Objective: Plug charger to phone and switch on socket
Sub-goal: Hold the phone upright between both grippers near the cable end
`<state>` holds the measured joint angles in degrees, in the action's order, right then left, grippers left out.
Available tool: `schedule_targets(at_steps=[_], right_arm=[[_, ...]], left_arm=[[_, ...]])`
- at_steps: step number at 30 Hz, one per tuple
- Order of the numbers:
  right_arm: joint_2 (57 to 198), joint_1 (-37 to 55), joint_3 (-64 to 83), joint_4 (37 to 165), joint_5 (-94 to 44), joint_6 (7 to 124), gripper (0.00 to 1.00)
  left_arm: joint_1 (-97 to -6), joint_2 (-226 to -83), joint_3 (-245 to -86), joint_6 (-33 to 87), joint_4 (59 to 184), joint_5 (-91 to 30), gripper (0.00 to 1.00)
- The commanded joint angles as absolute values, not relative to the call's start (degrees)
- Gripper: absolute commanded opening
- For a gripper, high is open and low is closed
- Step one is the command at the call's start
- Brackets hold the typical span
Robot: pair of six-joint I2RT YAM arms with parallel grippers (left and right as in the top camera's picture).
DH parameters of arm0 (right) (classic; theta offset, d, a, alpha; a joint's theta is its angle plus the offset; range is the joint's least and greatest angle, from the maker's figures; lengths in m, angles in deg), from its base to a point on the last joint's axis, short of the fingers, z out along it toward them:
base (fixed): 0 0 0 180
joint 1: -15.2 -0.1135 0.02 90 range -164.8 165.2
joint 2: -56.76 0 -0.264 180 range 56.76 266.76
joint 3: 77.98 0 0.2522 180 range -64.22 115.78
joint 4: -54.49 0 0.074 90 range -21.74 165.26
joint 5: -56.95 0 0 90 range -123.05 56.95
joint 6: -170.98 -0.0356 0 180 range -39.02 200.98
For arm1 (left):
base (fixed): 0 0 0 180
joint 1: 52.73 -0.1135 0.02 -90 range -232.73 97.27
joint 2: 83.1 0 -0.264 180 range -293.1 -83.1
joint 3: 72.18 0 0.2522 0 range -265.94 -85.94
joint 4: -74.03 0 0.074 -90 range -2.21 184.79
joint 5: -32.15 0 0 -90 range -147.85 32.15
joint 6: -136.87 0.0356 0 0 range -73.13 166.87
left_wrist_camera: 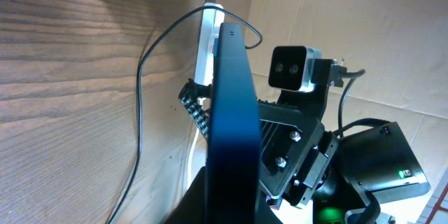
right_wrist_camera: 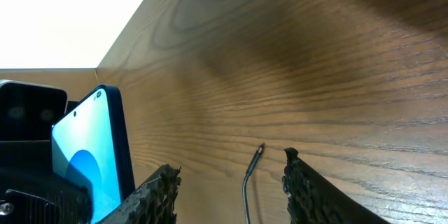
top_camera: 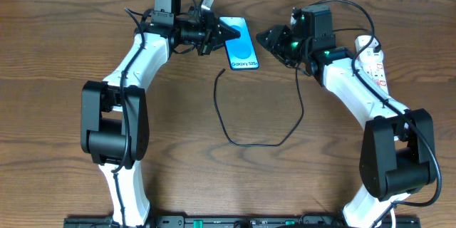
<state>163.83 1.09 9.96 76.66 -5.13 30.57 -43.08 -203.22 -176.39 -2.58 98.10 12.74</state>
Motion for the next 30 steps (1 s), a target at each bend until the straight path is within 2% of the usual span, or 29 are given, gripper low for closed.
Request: schedule_targets(at_steps=[1,30], right_arm=[[163.54,0.46,10.68,76.88,-6.11,31.77,0.48],[163.54,-2.54,10.68,74.69,-2.66,30.63,0.44]], left_arm=[[-42.47,-201.99,-176.57,-2.26,97.99,15.64,0.08],[-38.77,-201.99,-176.57,-2.32,97.99,13.00,0.07]])
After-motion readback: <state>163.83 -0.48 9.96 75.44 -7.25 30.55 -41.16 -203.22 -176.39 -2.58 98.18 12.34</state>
